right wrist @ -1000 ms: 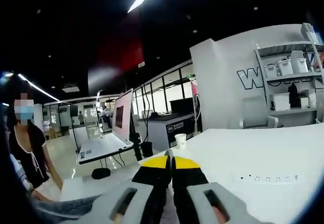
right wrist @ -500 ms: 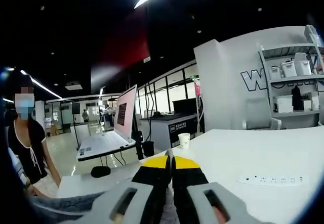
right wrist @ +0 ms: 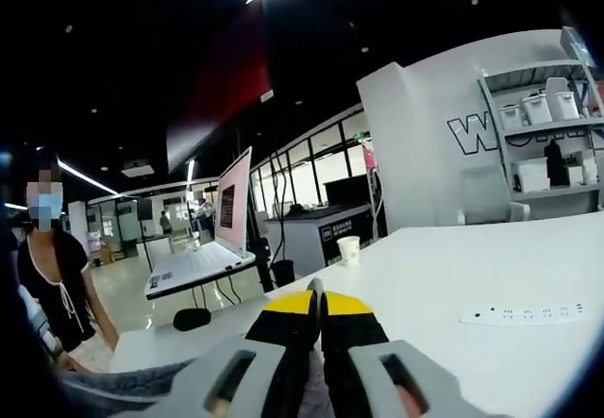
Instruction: Open the folded towel by lifting each exposed corner and separating the folded layers until the towel lies flat within the target outline without major curled edges
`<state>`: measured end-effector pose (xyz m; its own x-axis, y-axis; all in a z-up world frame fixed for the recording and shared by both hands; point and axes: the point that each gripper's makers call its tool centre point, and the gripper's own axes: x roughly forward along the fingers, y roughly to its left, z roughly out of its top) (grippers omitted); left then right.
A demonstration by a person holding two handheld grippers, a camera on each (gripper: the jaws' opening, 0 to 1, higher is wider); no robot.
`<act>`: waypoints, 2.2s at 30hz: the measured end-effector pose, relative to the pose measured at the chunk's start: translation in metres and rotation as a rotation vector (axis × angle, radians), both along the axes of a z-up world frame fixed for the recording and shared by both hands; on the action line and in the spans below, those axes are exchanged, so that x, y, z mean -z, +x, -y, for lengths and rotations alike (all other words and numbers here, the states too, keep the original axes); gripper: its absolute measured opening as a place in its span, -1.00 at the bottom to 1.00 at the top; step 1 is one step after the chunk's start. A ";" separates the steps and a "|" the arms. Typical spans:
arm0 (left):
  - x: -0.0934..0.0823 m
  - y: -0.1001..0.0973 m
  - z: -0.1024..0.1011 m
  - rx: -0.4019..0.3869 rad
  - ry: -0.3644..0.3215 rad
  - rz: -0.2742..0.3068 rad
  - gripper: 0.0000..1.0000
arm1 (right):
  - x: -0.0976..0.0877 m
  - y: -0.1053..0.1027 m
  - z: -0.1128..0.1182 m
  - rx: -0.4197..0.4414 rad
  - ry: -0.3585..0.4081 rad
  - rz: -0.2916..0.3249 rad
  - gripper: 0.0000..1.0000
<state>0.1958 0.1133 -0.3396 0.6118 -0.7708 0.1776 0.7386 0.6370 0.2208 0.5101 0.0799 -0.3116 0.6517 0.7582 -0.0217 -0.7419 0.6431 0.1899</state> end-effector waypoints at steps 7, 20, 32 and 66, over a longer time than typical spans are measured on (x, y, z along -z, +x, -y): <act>0.006 -0.001 -0.003 -0.005 0.018 0.001 -0.99 | 0.008 -0.005 -0.008 -0.006 -0.012 -0.004 -1.00; 0.021 0.000 -0.009 -0.006 0.031 -0.021 -0.99 | 0.026 -0.001 -0.012 -0.007 -0.038 -0.033 -1.00; 0.032 -0.004 -0.015 -0.016 0.050 -0.038 -0.99 | 0.044 -0.001 -0.024 -0.031 -0.064 -0.058 -1.00; 0.068 -0.005 -0.035 -0.014 0.131 -0.093 -0.98 | 0.079 -0.003 -0.049 -0.060 -0.042 -0.136 -1.00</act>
<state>0.1910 0.1479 -0.4071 0.6314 -0.7753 0.0180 0.7512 0.6172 0.2342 0.5066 0.1288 -0.3909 0.5938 0.7926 -0.1389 -0.7487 0.6074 0.2655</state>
